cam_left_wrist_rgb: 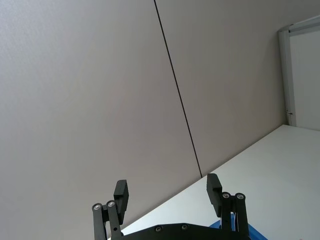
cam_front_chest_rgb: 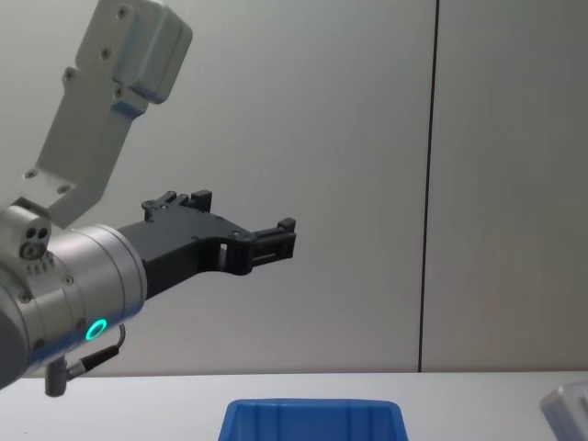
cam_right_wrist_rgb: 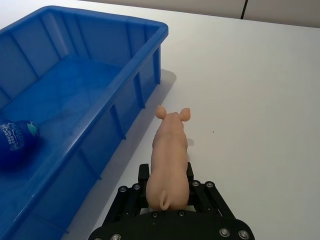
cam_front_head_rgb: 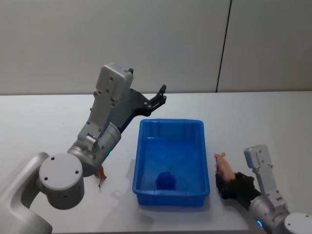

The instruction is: Pick up the two dolls from the table and place them into the box.

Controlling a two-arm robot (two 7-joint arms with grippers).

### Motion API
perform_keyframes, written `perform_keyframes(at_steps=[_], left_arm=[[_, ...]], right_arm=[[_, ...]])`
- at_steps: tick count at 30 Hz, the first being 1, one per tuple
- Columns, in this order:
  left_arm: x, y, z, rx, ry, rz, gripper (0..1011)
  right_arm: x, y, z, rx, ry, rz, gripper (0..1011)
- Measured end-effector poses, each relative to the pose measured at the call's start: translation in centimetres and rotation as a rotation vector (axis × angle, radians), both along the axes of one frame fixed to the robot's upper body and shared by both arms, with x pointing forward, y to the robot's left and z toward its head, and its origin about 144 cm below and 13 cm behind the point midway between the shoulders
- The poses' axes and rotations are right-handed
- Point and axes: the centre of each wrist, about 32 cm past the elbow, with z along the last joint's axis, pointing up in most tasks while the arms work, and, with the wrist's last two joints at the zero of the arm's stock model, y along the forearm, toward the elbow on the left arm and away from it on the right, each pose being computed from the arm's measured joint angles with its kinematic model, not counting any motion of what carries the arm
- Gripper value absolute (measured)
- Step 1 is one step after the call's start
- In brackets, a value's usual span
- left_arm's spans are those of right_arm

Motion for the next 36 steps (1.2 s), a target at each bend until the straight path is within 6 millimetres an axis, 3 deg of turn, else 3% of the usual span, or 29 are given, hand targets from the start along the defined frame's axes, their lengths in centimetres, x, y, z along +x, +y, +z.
perform_keyframes(at_steps=[9,22,36], left_arm=[[0.0,0.0,0.0,0.000,0.000,0.000,1000],[0.0,0.0,0.0,0.000,0.000,0.000,1000],[0.0,0.0,0.0,0.000,0.000,0.000,1000]], right_arm=[[0.2,0.4,0.9,0.001,-0.033,-0.004,360],[0.5,1.3,4.1,0.031,-0.180,0.020,360],[2.4,3.8,7.5,0.092,-0.321,0.154,360]])
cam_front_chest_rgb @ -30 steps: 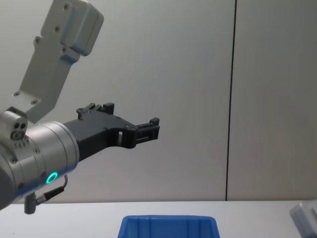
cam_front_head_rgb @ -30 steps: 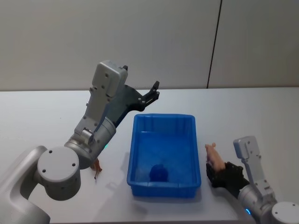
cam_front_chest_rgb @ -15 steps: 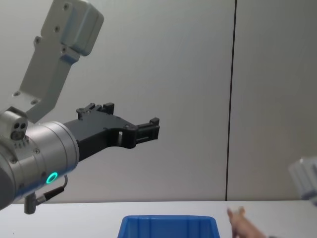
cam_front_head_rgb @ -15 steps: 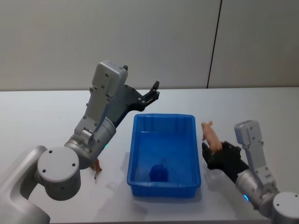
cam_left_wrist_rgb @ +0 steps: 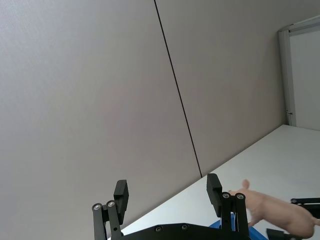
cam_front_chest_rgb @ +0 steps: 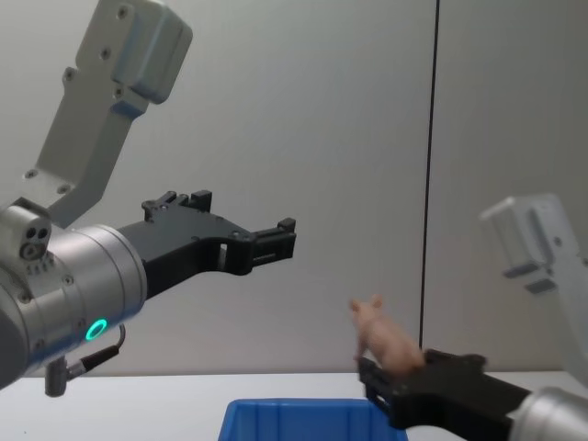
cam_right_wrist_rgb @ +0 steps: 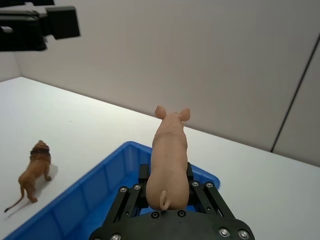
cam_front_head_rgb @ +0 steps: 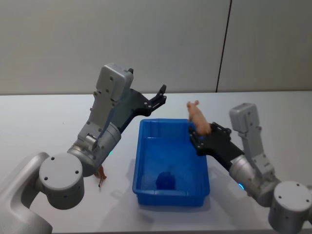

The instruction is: Pick up the two dolls from the table and place them into the box.

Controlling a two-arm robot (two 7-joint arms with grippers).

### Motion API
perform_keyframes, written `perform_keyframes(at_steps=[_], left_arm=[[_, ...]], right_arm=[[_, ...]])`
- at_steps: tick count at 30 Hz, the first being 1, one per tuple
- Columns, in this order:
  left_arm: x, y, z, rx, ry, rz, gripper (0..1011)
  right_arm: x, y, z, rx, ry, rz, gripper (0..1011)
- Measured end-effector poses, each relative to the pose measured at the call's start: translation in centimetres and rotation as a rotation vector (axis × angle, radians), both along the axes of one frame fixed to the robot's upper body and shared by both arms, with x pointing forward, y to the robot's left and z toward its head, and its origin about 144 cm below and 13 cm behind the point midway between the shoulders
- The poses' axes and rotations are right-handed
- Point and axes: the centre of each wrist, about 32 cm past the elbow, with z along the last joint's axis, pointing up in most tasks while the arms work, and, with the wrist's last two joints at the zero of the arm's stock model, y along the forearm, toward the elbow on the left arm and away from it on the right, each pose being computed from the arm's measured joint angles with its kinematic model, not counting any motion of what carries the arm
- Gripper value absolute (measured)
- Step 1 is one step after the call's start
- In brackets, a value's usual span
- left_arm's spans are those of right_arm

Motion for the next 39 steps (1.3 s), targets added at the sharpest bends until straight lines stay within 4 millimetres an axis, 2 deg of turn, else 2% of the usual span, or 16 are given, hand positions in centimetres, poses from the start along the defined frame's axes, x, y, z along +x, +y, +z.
perform_keyframes(at_steps=[4,14,23,39], left_arm=[[0.0,0.0,0.0,0.000,0.000,0.000,1000],[0.0,0.0,0.0,0.000,0.000,0.000,1000],[0.0,0.0,0.0,0.000,0.000,0.000,1000],[0.0,0.0,0.0,0.000,0.000,0.000,1000]], right_arm=[[0.8,0.9,0.3,0.004,-0.005,0.036,384],[1.8,1.8,0.1,-0.002,0.013,0.053,716],[1.5,1.3,0.0,-0.012,0.024,-0.007,983],[-1.5,-0.9,0.1,-0.010,0.015,-0.148,1001]])
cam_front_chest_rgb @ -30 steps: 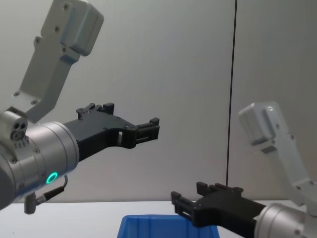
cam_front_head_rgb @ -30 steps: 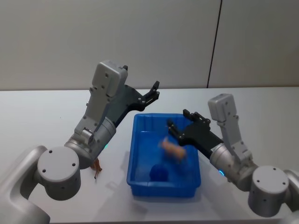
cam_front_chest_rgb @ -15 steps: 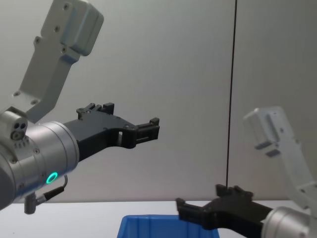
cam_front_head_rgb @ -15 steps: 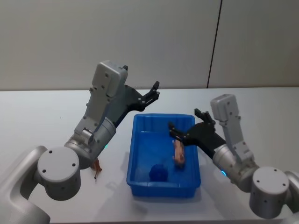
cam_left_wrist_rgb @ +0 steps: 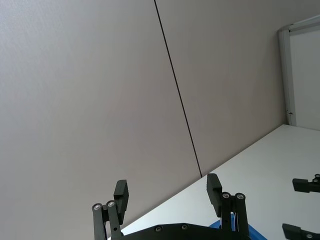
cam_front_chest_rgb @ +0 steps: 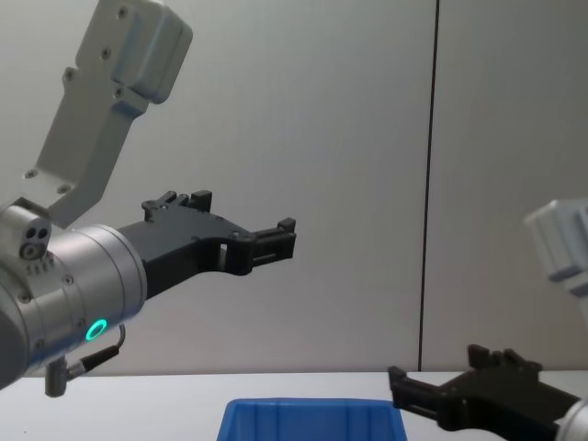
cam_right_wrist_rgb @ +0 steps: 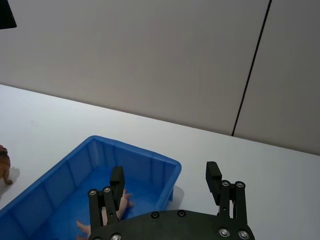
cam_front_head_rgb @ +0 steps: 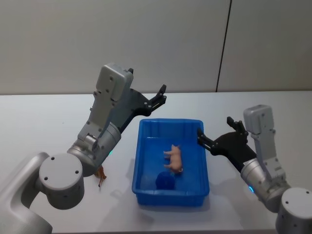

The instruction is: Pick up the two dolls from the table and place them into the box.

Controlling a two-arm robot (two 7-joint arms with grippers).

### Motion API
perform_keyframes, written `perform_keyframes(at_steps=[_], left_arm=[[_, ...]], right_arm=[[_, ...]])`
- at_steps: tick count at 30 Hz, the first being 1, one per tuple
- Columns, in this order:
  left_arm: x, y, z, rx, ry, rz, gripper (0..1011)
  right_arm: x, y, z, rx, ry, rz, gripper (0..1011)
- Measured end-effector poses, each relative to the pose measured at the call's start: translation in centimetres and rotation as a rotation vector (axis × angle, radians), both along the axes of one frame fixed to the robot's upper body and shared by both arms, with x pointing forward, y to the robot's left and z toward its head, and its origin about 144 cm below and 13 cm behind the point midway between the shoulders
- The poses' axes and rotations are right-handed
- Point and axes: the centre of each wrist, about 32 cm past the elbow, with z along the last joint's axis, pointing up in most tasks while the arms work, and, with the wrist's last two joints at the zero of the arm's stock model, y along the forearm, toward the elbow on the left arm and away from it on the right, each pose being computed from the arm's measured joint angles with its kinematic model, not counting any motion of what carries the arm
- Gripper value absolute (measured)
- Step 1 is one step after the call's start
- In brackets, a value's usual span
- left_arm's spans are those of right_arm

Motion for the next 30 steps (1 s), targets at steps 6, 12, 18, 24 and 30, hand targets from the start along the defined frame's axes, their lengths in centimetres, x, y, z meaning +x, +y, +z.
perform_keyframes(at_steps=[6,12,18,24,30], left_arm=[[-0.1,0.0,-0.1,-0.006,0.017,0.013,1000],[-0.5,-0.1,-0.1,-0.028,0.058,0.052,1000],[-0.7,-0.2,-0.1,-0.056,0.108,0.095,1000],[-1.0,-0.3,-0.1,-0.100,0.189,0.163,1000],[-0.9,-0.5,-0.1,-0.138,0.269,0.227,1000]], right_arm=[[-0.5,-0.4,0.1,0.000,-0.001,-0.021,1001],[-0.9,-0.6,0.1,0.000,-0.003,-0.036,1001],[-1.1,-0.8,0.2,0.000,-0.004,-0.045,1001],[-1.3,-0.9,0.2,0.000,-0.004,-0.050,1001],[-1.4,-0.9,0.2,0.000,-0.005,-0.054,1001]])
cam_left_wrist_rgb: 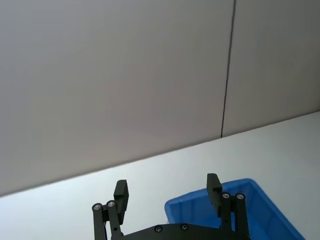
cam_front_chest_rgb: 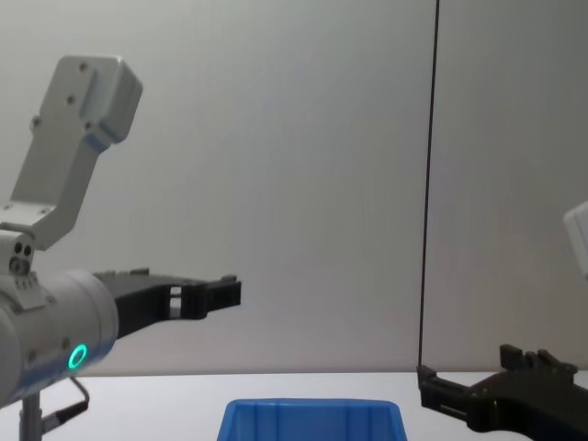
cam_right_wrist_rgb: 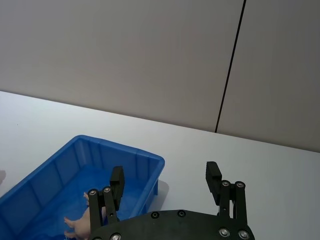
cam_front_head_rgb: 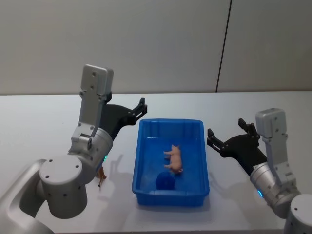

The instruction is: Pick up the two dolls from the table and place them into the box.

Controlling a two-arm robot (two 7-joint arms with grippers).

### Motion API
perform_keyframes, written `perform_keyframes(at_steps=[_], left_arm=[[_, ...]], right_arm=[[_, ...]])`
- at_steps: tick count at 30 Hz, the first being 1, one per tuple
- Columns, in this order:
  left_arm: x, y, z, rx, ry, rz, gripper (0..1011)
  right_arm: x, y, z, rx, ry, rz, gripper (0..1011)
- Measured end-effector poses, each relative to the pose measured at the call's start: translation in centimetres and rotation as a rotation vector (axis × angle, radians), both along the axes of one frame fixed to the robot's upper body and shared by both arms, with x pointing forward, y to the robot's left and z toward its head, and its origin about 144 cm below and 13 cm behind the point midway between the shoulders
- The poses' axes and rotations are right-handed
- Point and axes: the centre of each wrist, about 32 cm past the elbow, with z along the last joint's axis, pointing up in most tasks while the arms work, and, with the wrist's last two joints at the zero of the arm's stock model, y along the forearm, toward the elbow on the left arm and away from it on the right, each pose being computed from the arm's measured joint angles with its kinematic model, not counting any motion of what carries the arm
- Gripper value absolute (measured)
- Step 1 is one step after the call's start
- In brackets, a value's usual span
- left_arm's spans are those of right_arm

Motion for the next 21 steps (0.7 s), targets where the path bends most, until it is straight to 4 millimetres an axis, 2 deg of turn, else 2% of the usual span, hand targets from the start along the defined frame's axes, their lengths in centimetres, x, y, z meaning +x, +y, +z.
perform_keyframes(at_steps=[21], left_arm=[[2.0,0.5,-0.7,-0.049,0.264,0.177,1000]], right_arm=[[-0.1,-0.1,0.0,0.000,-0.001,-0.004,1001]])
